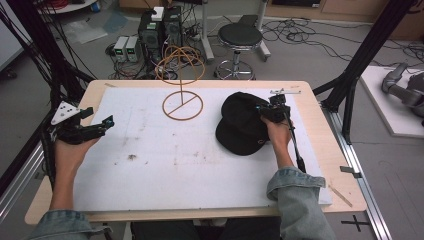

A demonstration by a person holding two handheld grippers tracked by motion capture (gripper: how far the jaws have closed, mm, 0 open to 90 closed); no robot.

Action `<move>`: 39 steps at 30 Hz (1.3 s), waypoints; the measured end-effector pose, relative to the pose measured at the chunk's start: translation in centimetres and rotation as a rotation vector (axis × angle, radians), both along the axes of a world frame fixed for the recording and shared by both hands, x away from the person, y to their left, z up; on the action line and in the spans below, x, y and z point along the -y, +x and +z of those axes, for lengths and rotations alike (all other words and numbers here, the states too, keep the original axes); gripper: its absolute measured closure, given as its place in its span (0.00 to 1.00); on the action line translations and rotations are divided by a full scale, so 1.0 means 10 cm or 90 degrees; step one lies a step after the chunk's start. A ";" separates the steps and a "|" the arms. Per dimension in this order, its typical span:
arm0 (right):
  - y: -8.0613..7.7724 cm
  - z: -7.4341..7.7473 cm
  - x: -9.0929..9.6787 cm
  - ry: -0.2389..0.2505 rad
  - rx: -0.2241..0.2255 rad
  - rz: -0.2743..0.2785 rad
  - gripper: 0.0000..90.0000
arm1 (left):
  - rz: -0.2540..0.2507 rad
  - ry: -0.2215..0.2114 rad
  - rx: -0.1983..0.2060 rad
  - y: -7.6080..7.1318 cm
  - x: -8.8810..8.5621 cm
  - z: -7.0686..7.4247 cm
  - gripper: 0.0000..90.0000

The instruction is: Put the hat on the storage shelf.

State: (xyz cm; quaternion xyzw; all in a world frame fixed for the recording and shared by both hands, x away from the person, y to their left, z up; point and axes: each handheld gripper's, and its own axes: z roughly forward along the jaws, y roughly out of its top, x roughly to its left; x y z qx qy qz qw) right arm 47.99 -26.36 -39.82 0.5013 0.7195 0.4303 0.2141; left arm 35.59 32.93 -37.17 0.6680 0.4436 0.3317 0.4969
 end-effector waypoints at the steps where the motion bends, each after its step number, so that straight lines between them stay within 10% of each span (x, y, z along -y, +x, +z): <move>1: -0.01 0.01 -0.01 -0.001 0.002 -0.002 0.88 | 0.002 -0.002 0.001 0.00 0.00 0.00 0.21; 39: -0.21 0.44 0.08 0.029 0.145 -0.006 0.93 | 0.002 -0.001 0.000 -0.01 -0.02 0.00 0.21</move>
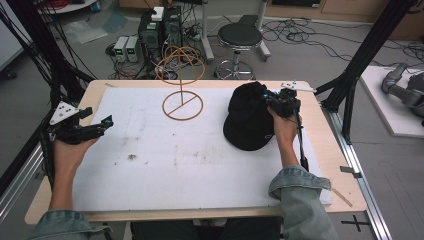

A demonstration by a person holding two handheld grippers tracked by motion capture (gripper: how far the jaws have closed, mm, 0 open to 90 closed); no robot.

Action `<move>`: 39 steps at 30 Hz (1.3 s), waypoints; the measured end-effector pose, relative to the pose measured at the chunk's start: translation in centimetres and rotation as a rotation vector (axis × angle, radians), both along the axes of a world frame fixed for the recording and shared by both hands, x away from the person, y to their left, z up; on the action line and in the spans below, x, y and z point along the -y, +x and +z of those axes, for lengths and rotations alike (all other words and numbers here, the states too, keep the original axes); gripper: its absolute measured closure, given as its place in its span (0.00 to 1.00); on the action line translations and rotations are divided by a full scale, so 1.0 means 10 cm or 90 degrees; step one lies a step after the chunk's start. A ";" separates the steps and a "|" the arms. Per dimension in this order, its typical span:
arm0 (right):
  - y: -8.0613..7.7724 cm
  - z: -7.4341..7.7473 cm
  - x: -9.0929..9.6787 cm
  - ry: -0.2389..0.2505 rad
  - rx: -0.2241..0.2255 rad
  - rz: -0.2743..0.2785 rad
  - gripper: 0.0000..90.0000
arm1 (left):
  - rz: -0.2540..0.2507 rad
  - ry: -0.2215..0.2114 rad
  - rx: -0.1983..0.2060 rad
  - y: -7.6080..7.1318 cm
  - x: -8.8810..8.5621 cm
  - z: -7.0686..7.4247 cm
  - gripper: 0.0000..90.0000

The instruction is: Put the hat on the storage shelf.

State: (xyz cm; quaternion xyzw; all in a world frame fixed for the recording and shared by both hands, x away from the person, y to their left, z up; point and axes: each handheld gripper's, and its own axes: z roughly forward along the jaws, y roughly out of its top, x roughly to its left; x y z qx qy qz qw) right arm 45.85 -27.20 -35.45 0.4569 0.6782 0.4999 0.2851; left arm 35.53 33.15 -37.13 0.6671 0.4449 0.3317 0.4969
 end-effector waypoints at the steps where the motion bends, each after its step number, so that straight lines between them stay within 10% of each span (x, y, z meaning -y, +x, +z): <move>1: 0.00 0.00 0.00 0.000 0.000 0.000 0.93 | 0.000 0.000 0.000 0.00 0.00 0.00 0.21; 39: 0.07 0.81 -0.09 0.006 0.139 0.082 0.93 | 0.008 -0.004 -0.001 -0.01 -0.04 -0.01 0.21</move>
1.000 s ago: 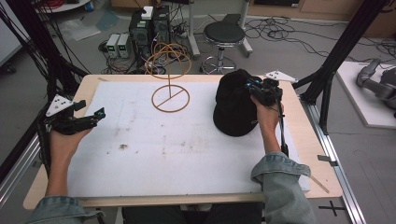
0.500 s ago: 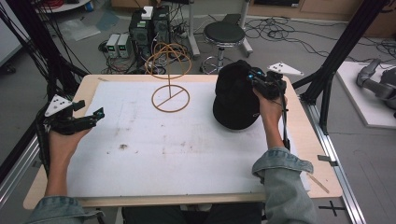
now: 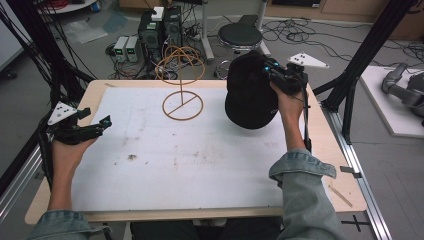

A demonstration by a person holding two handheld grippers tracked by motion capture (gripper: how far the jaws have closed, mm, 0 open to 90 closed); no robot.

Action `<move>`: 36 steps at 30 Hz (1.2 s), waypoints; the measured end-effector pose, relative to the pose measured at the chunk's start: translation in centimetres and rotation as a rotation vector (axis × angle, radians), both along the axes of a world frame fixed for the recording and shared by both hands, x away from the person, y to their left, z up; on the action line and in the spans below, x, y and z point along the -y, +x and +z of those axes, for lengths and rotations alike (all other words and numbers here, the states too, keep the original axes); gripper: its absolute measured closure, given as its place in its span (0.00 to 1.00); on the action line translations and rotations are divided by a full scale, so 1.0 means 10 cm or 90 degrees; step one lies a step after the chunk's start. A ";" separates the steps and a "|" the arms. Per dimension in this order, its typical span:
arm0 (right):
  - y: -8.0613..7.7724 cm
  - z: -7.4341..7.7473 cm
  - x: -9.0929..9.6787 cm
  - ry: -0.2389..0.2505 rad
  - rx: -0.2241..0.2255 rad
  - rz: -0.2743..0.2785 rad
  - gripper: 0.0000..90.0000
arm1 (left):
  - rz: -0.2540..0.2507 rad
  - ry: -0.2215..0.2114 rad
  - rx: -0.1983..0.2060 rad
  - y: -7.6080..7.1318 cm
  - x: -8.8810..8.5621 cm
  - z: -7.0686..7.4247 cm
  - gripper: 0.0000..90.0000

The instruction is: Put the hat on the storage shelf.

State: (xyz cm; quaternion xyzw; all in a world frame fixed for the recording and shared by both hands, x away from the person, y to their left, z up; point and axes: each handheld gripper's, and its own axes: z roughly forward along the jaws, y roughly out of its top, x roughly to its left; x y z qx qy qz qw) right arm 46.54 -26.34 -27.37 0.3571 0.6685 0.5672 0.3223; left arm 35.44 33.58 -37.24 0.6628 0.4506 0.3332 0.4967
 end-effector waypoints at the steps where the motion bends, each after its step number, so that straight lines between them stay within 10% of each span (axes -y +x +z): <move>1: 0.01 0.02 -0.01 -0.003 0.007 0.000 0.93 | 0.000 -0.003 0.001 0.00 0.00 0.00 0.21; 36: 0.08 0.68 -0.37 0.034 0.083 0.111 0.93 | 0.006 -0.010 0.006 -0.03 -0.06 0.01 0.21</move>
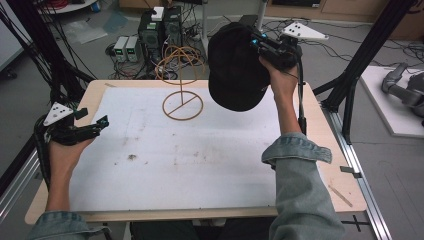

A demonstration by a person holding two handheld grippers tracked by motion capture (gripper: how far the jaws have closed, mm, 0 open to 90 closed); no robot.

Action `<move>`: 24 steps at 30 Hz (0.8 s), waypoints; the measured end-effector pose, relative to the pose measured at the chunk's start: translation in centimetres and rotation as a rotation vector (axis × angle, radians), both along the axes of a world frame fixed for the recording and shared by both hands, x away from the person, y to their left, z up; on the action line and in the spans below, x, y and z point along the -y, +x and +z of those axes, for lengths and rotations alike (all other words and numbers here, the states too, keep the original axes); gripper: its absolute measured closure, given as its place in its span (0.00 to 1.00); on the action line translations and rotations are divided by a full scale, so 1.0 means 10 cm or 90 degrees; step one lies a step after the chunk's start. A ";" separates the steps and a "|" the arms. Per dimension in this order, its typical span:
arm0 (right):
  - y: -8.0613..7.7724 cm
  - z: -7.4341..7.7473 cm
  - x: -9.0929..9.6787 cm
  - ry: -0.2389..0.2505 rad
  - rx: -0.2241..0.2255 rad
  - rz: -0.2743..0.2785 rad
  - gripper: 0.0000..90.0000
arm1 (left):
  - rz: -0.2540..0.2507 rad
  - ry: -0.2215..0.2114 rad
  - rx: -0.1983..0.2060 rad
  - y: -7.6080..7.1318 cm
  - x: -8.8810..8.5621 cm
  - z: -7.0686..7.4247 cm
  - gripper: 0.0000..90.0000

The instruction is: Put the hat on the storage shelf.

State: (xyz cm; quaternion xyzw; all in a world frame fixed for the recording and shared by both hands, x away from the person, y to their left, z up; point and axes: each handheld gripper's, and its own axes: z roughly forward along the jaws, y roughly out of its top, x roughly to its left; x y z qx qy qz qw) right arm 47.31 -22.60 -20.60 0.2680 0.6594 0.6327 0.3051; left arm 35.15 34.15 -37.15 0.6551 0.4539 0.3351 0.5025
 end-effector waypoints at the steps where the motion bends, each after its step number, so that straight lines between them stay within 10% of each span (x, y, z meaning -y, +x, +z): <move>1: 0.01 0.02 -0.03 0.001 0.002 0.005 0.93 | 0.000 0.000 0.000 0.00 0.00 0.00 0.21; 24: 0.05 0.24 -0.37 0.020 0.022 0.059 0.93 | 0.001 -0.008 0.003 -0.02 -0.04 0.02 0.21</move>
